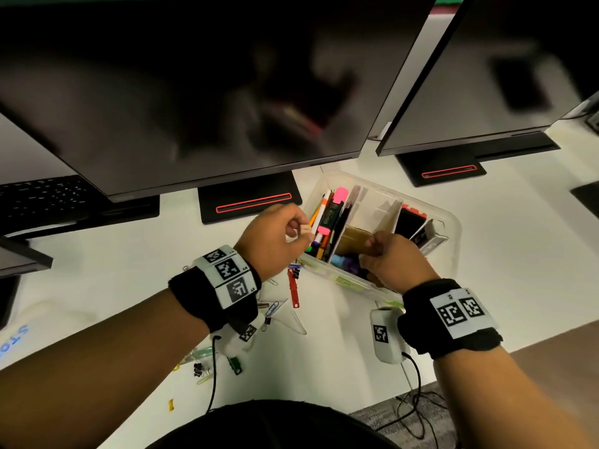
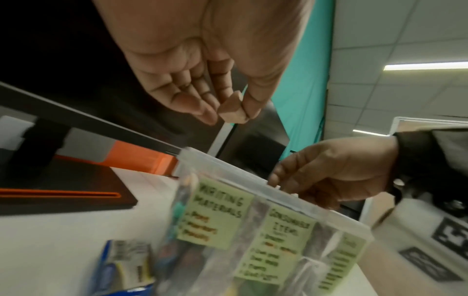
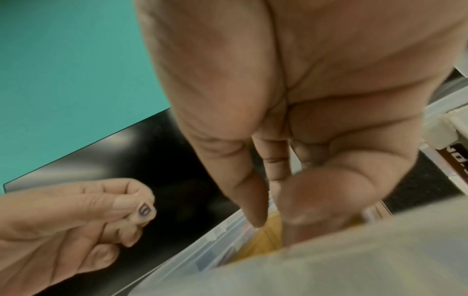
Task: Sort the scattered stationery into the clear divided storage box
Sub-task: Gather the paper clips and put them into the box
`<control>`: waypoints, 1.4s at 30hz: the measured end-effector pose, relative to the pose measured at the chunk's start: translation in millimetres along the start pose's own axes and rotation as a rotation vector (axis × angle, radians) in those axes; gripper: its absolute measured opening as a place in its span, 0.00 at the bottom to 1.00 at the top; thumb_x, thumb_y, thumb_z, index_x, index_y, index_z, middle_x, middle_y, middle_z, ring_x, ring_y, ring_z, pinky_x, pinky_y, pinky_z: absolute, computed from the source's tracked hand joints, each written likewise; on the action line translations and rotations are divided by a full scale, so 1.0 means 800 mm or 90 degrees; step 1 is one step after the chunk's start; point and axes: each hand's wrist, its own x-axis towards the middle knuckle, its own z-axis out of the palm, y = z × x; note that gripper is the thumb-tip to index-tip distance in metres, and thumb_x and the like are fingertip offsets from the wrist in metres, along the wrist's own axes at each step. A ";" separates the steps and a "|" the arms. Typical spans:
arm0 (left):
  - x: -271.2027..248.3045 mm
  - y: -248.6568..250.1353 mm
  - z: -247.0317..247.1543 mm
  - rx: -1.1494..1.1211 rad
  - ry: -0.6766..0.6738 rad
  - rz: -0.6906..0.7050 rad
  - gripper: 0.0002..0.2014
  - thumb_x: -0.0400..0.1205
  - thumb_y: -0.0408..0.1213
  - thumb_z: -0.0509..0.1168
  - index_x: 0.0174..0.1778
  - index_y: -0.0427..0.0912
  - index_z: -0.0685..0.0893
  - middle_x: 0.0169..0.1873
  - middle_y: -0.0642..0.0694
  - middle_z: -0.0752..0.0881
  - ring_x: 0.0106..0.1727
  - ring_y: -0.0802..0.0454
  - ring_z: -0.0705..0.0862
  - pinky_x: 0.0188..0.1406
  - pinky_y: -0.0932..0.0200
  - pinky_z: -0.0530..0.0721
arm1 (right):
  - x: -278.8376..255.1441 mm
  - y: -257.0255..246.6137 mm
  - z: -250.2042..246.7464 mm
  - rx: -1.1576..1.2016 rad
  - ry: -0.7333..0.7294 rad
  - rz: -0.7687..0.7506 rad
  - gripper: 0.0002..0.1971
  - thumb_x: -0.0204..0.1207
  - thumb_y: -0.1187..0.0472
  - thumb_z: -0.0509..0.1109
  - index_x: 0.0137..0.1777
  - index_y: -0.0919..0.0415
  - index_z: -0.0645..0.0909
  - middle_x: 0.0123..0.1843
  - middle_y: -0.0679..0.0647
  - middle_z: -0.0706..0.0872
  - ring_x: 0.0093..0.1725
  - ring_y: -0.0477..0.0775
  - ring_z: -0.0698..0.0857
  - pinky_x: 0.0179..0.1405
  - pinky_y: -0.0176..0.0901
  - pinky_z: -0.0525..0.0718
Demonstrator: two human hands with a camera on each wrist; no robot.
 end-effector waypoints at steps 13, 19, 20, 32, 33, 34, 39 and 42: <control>0.030 -0.055 0.006 0.050 0.066 -0.077 0.08 0.81 0.31 0.61 0.51 0.43 0.83 0.50 0.51 0.80 0.45 0.58 0.79 0.42 0.67 0.75 | -0.017 -0.007 0.016 -0.033 0.014 -0.081 0.04 0.77 0.60 0.68 0.41 0.55 0.78 0.36 0.48 0.81 0.34 0.46 0.78 0.29 0.32 0.72; 0.035 -0.113 0.028 0.206 -0.152 -0.197 0.15 0.79 0.38 0.66 0.62 0.47 0.79 0.62 0.44 0.80 0.61 0.46 0.80 0.61 0.55 0.78 | -0.021 -0.006 0.041 -0.058 0.026 -0.190 0.09 0.71 0.52 0.74 0.44 0.56 0.83 0.41 0.49 0.85 0.43 0.50 0.80 0.42 0.41 0.79; 0.035 -0.111 0.035 0.216 -0.178 -0.187 0.19 0.78 0.40 0.67 0.65 0.47 0.77 0.64 0.44 0.79 0.64 0.46 0.78 0.64 0.53 0.77 | -0.020 -0.004 0.044 -0.067 0.015 -0.200 0.08 0.72 0.52 0.74 0.45 0.55 0.84 0.42 0.48 0.85 0.44 0.50 0.80 0.42 0.40 0.78; 0.053 -0.094 0.086 0.285 -0.275 -0.144 0.21 0.73 0.46 0.73 0.59 0.44 0.78 0.52 0.45 0.84 0.53 0.45 0.85 0.54 0.51 0.86 | -0.016 0.010 0.062 -0.120 0.080 -0.271 0.06 0.77 0.55 0.68 0.49 0.55 0.84 0.44 0.49 0.86 0.43 0.48 0.82 0.38 0.28 0.69; 0.051 -0.097 0.083 0.265 -0.273 -0.147 0.21 0.72 0.46 0.74 0.58 0.44 0.79 0.51 0.46 0.84 0.53 0.46 0.85 0.53 0.52 0.85 | -0.016 0.011 0.063 -0.124 0.082 -0.273 0.07 0.77 0.55 0.67 0.49 0.55 0.83 0.45 0.49 0.86 0.44 0.49 0.83 0.40 0.31 0.71; 0.050 -0.102 0.080 0.250 -0.267 -0.147 0.23 0.71 0.47 0.75 0.59 0.46 0.80 0.52 0.47 0.84 0.54 0.46 0.85 0.53 0.53 0.85 | -0.017 0.011 0.063 -0.129 0.085 -0.275 0.07 0.78 0.54 0.67 0.50 0.55 0.83 0.45 0.50 0.86 0.45 0.50 0.83 0.42 0.33 0.72; 0.032 -0.125 0.044 0.191 -0.151 -0.240 0.36 0.73 0.46 0.73 0.76 0.45 0.67 0.68 0.43 0.73 0.68 0.44 0.75 0.68 0.53 0.75 | -0.017 0.013 0.065 -0.154 0.103 -0.287 0.09 0.78 0.54 0.65 0.53 0.55 0.82 0.48 0.50 0.87 0.48 0.52 0.84 0.46 0.36 0.76; 0.011 -0.132 0.027 0.154 -0.120 -0.239 0.36 0.73 0.45 0.73 0.76 0.45 0.66 0.70 0.42 0.71 0.69 0.46 0.74 0.69 0.56 0.73 | -0.017 0.011 0.066 -0.161 0.107 -0.288 0.09 0.77 0.54 0.65 0.53 0.55 0.82 0.48 0.51 0.87 0.48 0.53 0.85 0.46 0.39 0.78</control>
